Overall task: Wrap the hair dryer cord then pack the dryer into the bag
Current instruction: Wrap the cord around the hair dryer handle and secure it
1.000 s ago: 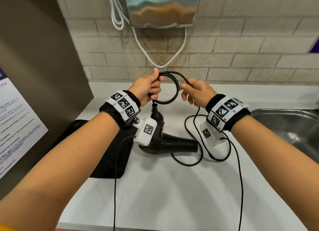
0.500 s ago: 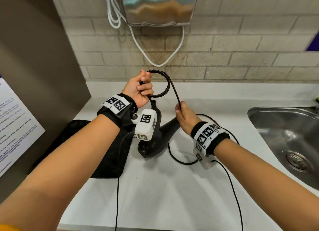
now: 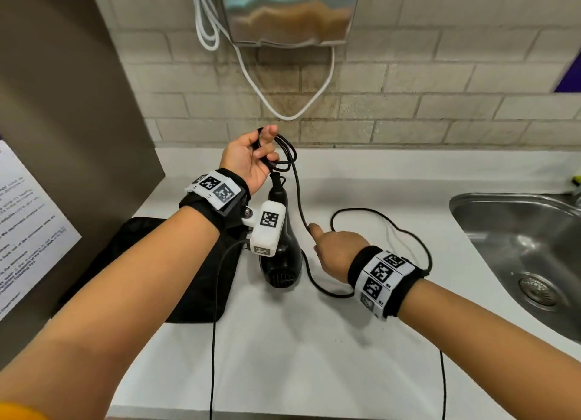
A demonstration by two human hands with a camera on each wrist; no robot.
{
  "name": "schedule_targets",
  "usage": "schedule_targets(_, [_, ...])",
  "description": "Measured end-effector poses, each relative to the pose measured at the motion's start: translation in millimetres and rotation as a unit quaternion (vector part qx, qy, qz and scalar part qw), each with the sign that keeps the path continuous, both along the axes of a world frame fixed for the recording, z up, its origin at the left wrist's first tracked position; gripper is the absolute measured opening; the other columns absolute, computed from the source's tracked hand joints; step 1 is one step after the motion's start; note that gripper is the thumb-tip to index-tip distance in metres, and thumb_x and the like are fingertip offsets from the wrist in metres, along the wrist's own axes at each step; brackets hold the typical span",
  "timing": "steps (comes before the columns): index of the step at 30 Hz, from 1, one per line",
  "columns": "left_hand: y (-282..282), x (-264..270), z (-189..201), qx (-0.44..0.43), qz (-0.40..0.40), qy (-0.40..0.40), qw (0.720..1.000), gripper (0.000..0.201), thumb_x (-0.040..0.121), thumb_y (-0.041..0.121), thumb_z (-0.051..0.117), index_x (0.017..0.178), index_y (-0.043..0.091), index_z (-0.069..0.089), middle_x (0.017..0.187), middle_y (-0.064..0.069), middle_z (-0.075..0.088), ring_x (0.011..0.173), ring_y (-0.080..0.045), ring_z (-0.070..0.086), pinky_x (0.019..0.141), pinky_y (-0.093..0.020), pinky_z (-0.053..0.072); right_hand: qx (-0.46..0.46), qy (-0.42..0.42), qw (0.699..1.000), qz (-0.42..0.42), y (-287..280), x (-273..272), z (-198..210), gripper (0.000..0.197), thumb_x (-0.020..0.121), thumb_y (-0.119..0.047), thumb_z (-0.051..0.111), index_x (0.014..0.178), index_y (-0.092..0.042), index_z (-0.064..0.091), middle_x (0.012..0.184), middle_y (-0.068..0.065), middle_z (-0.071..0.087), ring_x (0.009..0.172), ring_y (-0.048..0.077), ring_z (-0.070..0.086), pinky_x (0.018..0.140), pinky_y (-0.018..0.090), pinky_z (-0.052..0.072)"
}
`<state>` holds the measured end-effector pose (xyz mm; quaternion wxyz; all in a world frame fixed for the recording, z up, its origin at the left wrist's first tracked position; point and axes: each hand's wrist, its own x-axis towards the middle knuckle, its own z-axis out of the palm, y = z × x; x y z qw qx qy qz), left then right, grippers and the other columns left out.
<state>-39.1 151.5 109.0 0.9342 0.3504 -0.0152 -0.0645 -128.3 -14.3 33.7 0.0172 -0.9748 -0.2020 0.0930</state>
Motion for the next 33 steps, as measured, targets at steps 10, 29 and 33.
schedule_targets(10, [-24, -25, 14, 0.304, -0.036, -0.137, 0.942, 0.022, 0.102, 0.011, 0.026, 0.096, 0.015, 0.047, 0.093, -0.003, 0.063, 0.061, -0.012, 0.064, 0.057, -0.025, 0.047, 0.025, -0.368, 0.913, 0.176, 5, 20, 86, 0.022, 0.084, -0.031, 0.045, 0.087, -0.016, 0.062, 0.075, -0.001, 0.065, 0.042, 0.022, 0.056, 0.04, 0.013, 0.011])
schedule_targets(29, [-11, -21, 15, 0.262, -0.076, -0.086, 0.958, 0.048, 0.1, 0.04, 0.024, 0.072, 0.011, 0.05, 0.034, 0.01, 0.025, 0.027, -0.003, 0.019, 0.033, -0.014, 0.017, 0.436, -0.007, 0.898, 0.051, -9, 73, 105, 0.029, 0.097, -0.022, 0.037, 0.072, -0.018, 0.049, 0.068, -0.002, 0.049, 0.062, 0.002, 0.047, 0.063, 0.014, 0.038])
schedule_targets(33, [-13, -19, 12, 0.256, -0.068, -0.096, 0.959, 0.048, 0.1, 0.042, 0.024, 0.077, 0.012, 0.053, 0.038, 0.01, 0.029, 0.031, -0.003, 0.024, 0.042, -0.016, 0.032, 0.568, 0.062, 0.82, 0.041, -4, 79, 99, 0.013, 0.094, -0.013, 0.038, 0.089, -0.007, 0.048, 0.064, -0.001, 0.052, 0.057, 0.004, 0.061, 0.067, 0.024, 0.046])
